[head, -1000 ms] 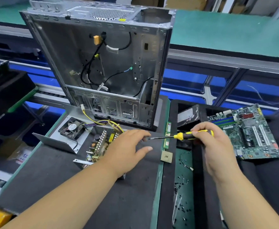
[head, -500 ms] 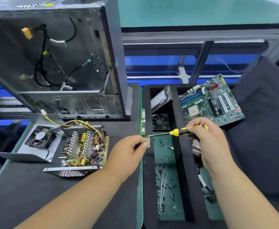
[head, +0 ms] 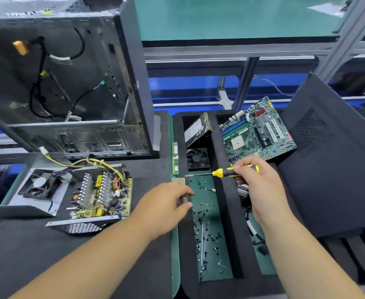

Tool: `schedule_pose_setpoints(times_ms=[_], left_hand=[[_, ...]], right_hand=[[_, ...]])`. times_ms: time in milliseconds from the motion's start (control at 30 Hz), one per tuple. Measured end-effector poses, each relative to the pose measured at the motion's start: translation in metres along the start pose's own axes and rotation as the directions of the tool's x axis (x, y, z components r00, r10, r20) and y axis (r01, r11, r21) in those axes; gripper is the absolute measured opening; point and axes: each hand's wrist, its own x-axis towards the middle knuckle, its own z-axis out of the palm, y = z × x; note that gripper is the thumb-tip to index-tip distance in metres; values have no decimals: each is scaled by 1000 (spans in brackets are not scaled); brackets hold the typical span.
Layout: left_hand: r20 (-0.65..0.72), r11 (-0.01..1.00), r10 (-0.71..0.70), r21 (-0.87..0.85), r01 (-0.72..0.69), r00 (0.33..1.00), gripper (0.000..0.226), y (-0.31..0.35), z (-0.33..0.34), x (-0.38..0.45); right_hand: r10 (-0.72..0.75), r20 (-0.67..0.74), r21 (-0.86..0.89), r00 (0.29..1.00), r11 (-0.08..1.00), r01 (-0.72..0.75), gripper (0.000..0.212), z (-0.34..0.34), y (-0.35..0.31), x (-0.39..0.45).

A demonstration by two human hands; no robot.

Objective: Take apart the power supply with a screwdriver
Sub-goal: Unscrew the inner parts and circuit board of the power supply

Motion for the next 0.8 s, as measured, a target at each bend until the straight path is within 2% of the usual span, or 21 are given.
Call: schedule_pose_setpoints(times_ms=[133,267,367,433,500,600,800], left_hand=[[-168,998,17,59,-7,986,24,-42,-53,-17],[-283,975,-38,201,98,958,33,-98,-105,-34],[-228,933,-119,306,187,966,51,-140,-130,-44],[-155,914,-125,366,175,980,63,-163,-141,-45],[-84,898,-144,407,166,986,70,-180,-147,-42],[-13,884,-207,425,193,978,59,-195,-150,-34],[-47,864,-158,478,161,986,48,-195,-150,-17]], right_hand=[[-33,-12,-18,999,999,33,4,23,-9,-11],[-53,-39,-15,998,999,53,5,59,-20,-28],[-54,-52,-24,997,998,53,12,89,-26,-43],[-54,-52,-58,997,997,51,25,106,-29,-52],[-57,-59,-78,997,996,52,28,123,-32,-61],[-73,-83,-106,994,992,64,22,142,-33,-76],[-71,-149,-134,986,990,51,9,164,-37,-102]])
